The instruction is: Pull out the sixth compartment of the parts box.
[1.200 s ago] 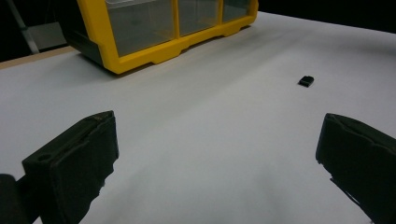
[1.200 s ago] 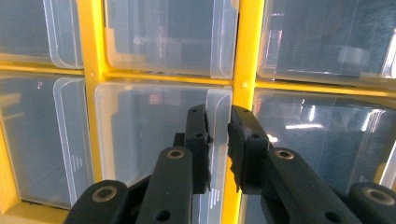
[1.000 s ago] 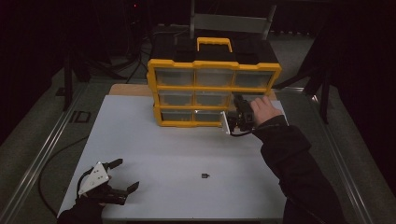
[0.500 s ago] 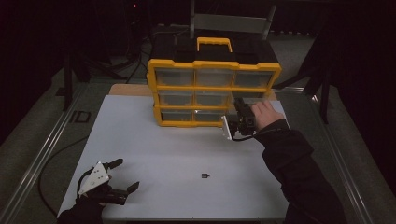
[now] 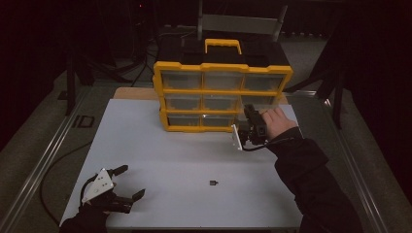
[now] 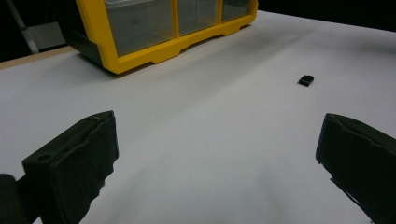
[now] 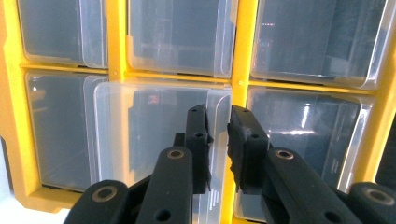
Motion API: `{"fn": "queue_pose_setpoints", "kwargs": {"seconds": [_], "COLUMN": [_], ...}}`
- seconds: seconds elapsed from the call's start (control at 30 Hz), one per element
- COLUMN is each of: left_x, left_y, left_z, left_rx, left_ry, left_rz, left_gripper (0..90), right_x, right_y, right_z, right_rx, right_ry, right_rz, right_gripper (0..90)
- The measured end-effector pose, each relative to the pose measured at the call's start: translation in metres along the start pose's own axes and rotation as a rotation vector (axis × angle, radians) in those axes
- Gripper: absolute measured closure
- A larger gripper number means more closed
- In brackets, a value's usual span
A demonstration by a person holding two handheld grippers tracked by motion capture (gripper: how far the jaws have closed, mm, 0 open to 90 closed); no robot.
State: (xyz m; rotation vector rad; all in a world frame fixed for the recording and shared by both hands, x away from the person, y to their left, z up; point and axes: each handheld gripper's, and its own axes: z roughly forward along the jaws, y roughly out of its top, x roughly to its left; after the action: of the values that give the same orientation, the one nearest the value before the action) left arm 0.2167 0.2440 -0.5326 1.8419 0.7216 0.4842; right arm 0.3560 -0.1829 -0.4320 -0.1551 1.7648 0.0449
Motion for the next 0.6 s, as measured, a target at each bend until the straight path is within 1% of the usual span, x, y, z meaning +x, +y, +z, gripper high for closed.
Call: {"fn": "queue_pose_setpoints", "kwargs": {"seconds": [0.13,0.17,0.2,0.27,0.3,0.33,0.37,0.43,0.47,0.5,0.53,0.6], "left_x": [0.0,0.0,0.0,0.0,0.0,0.0,0.0,0.0,0.0,0.0,0.0,0.0], "left_y": [0.0,0.0,0.0,0.0,0.0,0.0,0.0,0.0,0.0,0.0,0.0,0.0], "left_z": [0.0,0.0,0.0,0.0,0.0,0.0,0.0,0.0,0.0,0.0,0.0,0.0], "left_rx": [0.0,0.0,0.0,0.0,0.0,0.0,0.0,0.0,0.0,0.0,-0.001,0.0], "left_ry": [-0.001,-0.001,-0.001,-0.001,-0.002,-0.002,-0.002,-0.001,-0.001,-0.001,-0.001,-0.001], "left_rz": [-0.001,0.0,0.0,-0.002,-0.002,-0.001,0.0,0.001,0.002,-0.001,-0.001,0.0], "left_gripper": [0.5,0.5,0.5,0.5,0.5,0.5,0.5,0.5,0.5,0.5,0.5,0.5], "right_x": [0.001,0.001,0.003,0.003,0.004,0.005,0.006,0.006,0.006,0.006,0.006,0.006], "right_y": [0.0,-0.001,0.0,0.0,0.001,0.0,0.001,0.001,0.001,0.001,0.001,0.0], "right_z": [-0.004,-0.005,-0.007,-0.009,-0.011,-0.011,-0.013,-0.014,-0.015,-0.017,-0.017,-0.019], "right_rx": [-0.006,-0.018,-0.004,-0.008,-0.004,-0.012,-0.002,-0.006,-0.014,-0.005,-0.02,-0.014], "right_ry": [-0.003,-0.011,-0.005,-0.007,-0.005,-0.008,-0.008,-0.012,-0.014,-0.011,-0.017,-0.007], "right_rz": [-0.004,-0.021,-0.008,-0.021,-0.011,-0.011,-0.009,-0.014,-0.005,-0.008,-0.01,-0.009], "right_gripper": [78.9,78.9,78.9,78.9,78.9,78.9,78.9,78.9,78.9,78.9,79.0,79.0]}}
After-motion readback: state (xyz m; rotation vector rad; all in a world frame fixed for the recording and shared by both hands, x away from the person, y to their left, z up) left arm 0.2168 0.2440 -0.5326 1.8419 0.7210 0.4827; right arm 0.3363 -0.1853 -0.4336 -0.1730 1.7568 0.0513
